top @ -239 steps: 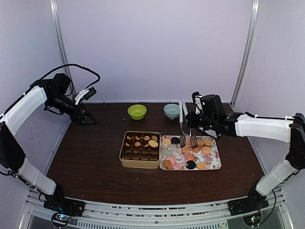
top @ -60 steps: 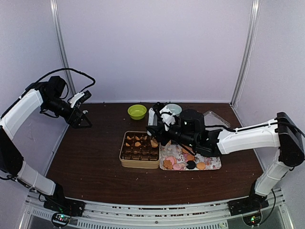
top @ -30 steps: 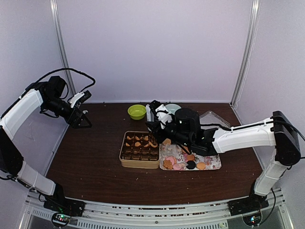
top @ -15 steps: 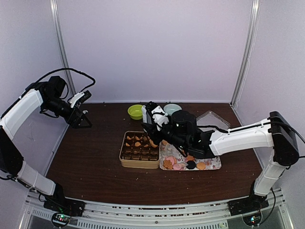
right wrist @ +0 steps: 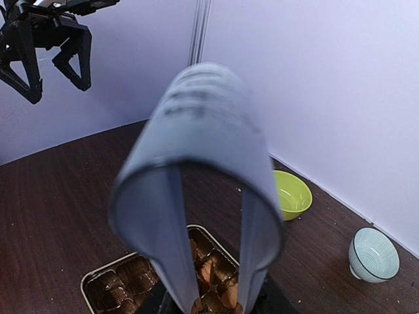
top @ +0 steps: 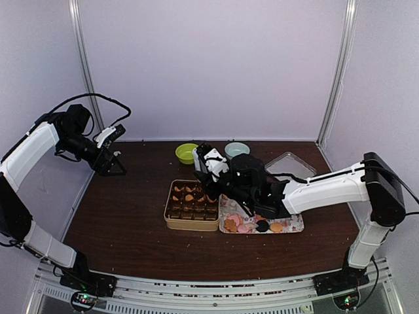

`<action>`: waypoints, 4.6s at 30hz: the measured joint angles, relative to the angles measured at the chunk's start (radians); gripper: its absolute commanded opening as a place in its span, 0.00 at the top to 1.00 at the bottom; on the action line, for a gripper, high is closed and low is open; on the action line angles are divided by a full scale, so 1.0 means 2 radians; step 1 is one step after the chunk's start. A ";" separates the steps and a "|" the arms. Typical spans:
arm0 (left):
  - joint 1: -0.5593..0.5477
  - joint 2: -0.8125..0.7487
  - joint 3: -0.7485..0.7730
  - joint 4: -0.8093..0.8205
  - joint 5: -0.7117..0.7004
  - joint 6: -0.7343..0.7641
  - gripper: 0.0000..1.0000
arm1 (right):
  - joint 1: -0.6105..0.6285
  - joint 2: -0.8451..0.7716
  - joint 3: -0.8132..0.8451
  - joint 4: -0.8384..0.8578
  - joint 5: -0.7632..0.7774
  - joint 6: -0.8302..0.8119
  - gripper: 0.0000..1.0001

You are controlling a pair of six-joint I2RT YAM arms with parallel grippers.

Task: Pack the cookies
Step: Pick up the fake cookies from the empty pocket of the box, then place the fake cookies on the plate, then pick up the fake cookies from the plate.

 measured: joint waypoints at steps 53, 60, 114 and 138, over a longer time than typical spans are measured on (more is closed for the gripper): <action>0.000 0.001 0.010 -0.015 0.019 0.010 0.06 | 0.006 0.011 0.014 0.008 0.042 -0.031 1.00; 0.000 0.001 0.010 -0.016 0.019 0.010 0.06 | -0.001 0.004 0.005 0.009 0.026 -0.019 1.00; 0.000 0.002 0.017 -0.028 0.027 0.013 0.06 | -0.100 -0.200 -0.208 0.009 0.066 0.081 0.61; 0.000 0.011 0.019 -0.036 0.031 0.014 0.07 | -0.119 -0.165 -0.246 0.047 0.072 0.102 0.62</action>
